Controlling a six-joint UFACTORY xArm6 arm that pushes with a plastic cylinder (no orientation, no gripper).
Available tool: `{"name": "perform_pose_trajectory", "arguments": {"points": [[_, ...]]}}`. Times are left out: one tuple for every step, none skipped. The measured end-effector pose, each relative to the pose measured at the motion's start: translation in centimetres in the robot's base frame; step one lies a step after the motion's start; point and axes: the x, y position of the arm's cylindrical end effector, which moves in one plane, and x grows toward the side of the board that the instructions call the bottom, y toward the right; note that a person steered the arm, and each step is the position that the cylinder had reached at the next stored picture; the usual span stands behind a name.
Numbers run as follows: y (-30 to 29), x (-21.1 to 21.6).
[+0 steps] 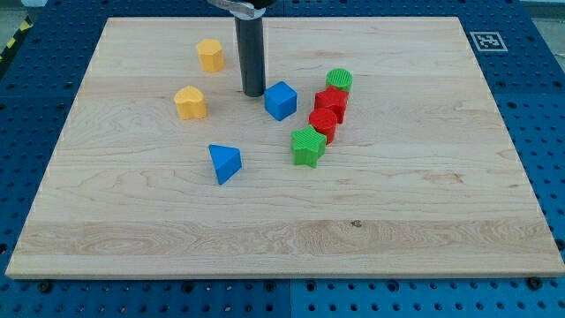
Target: Move the yellow hexagon closer to the blue cube
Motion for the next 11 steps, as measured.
{"name": "perform_pose_trajectory", "arguments": {"points": [[2.2, 0.4], [2.2, 0.2], [1.7, -1.5], [-2.3, -1.5], [-6.8, -2.1], [-9.5, -4.3], [-9.6, -4.3], [-9.6, -6.4], [-9.6, -7.9], [-9.6, -7.9], [-9.6, -10.3]]}}
